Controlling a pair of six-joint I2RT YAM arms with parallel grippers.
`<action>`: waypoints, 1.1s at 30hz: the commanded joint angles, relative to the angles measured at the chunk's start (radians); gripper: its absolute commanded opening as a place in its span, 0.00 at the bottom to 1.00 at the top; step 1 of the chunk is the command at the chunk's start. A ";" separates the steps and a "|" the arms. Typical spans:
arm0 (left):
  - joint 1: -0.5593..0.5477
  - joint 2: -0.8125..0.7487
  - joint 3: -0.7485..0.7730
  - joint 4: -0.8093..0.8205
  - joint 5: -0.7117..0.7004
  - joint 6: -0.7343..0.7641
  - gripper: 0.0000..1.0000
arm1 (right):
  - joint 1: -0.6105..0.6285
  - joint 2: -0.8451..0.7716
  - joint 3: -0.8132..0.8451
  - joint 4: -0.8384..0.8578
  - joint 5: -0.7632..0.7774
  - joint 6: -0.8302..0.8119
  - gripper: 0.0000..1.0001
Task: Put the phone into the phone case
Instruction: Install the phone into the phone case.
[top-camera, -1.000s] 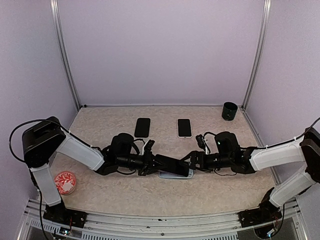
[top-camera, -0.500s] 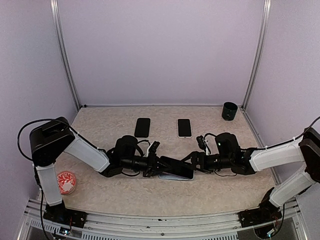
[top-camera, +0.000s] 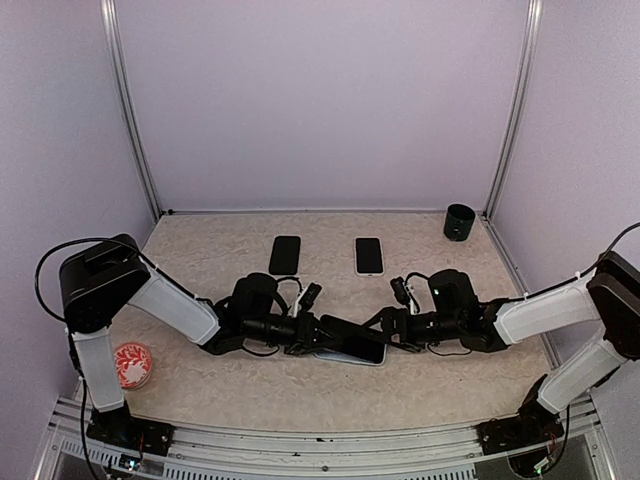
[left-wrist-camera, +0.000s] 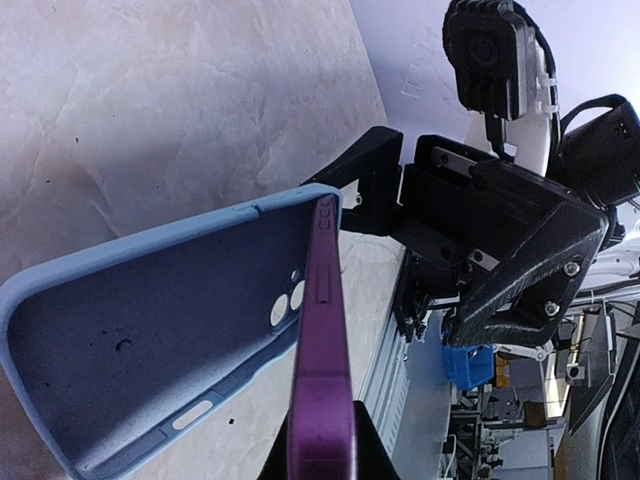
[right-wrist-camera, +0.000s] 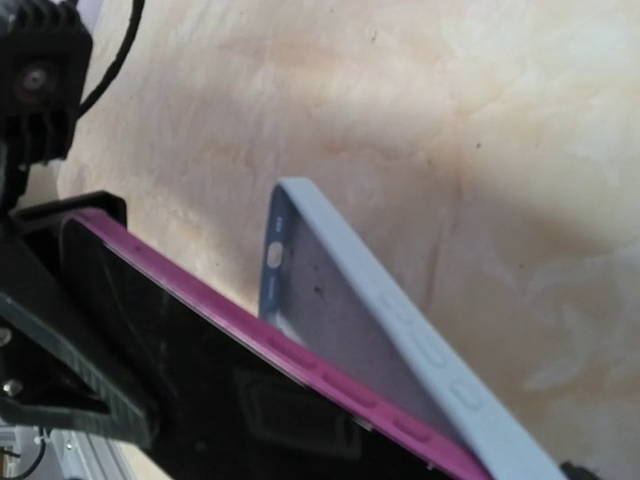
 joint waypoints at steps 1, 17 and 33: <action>0.008 0.008 0.020 -0.011 -0.071 0.096 0.00 | 0.002 0.004 0.005 0.077 -0.104 0.019 1.00; 0.006 0.040 0.018 -0.033 -0.165 0.216 0.00 | 0.002 0.050 -0.015 0.165 -0.192 0.061 1.00; -0.007 0.103 0.121 -0.229 -0.296 0.331 0.00 | 0.002 0.011 0.058 -0.058 -0.123 -0.059 1.00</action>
